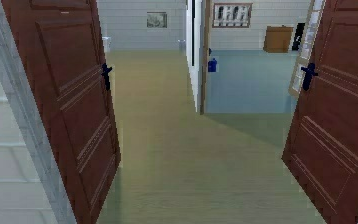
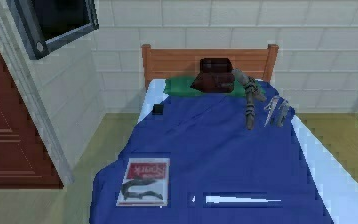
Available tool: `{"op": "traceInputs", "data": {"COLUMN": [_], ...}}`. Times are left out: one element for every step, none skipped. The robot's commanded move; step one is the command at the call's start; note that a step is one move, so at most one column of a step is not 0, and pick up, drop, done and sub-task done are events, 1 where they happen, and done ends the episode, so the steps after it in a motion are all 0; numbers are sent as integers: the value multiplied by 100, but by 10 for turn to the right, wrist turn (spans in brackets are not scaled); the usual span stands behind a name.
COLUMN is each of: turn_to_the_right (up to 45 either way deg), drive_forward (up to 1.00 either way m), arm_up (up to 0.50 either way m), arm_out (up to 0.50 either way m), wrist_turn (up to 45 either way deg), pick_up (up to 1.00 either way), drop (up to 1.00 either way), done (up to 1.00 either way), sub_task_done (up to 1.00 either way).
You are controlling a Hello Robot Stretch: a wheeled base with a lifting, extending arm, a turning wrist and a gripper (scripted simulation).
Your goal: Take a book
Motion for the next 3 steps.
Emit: {"op": "traceInputs", "data": {"turn_to_the_right": [0, 0, 0], "drive_forward": [0, 0, 0], "arm_up": [50, 14, 0], "arm_out": [0, 0, 30], "wrist_turn": [0, 0, 0], "pick_up": [0, 0, 0], "drop": [0, 0, 0], "done": [0, 0, 0], "sub_task_done": [0, 0, 0]}}
